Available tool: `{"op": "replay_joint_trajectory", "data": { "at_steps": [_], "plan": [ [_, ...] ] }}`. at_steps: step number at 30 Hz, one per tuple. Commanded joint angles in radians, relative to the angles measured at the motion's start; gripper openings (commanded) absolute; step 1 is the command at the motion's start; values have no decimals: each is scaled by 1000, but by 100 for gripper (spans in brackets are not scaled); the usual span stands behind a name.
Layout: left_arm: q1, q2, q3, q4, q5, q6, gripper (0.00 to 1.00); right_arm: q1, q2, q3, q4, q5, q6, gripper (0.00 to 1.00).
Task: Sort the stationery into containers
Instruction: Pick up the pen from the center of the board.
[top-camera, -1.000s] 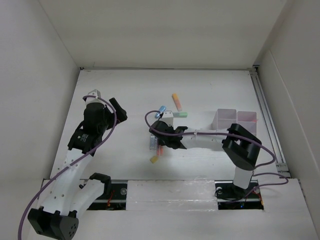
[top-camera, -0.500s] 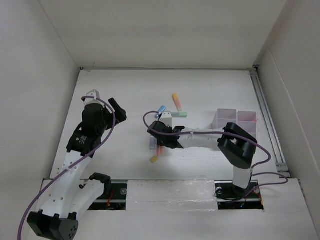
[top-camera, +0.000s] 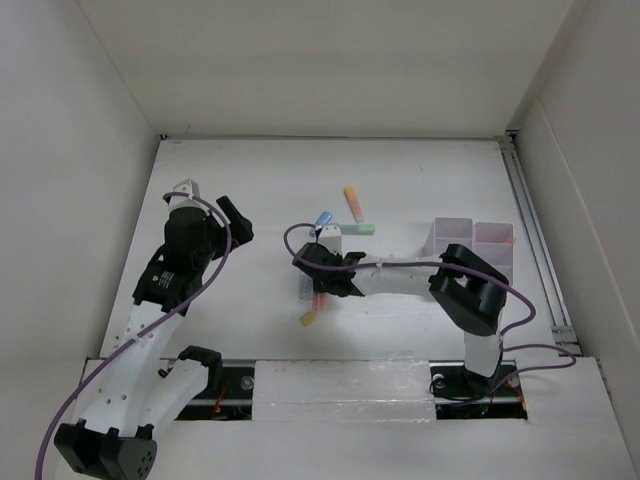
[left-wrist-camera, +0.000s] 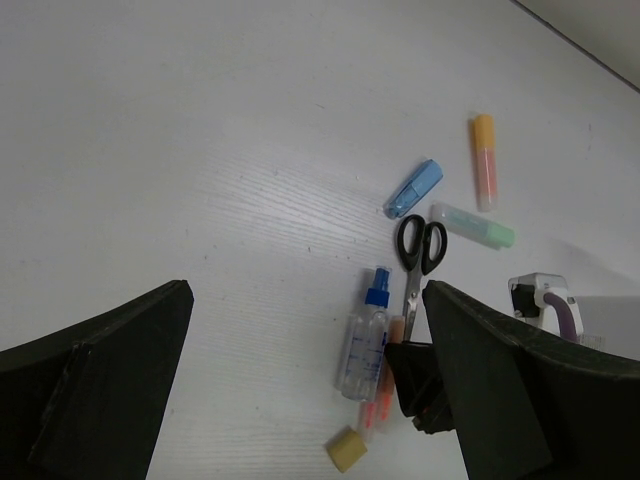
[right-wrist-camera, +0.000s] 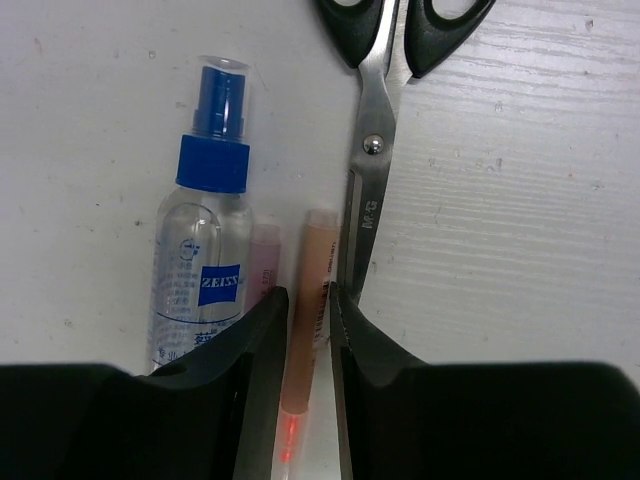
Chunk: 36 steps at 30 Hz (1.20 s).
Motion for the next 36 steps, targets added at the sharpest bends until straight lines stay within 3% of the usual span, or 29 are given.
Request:
{"op": "replay_joint_trajectory", "data": {
  "at_steps": [1,22,26,32,36],
  "plan": [
    [-3,-24,31,22,3,4,100,-5,30,30,-3,-20,6,29],
    [-3,-33,22,22,21,13,100,36,55,24,-78,-31,35,26],
    [-3,-33,22,22,31,13,100,36,55,-2,-89,-31,53,20],
    [-3,-33,22,31,40,13,100,36,46,-20,-109,-31,53,0],
    [-3,-33,22,31,40,13,100,36,-29,-29,-97,-21,64,0]
  ]
}}
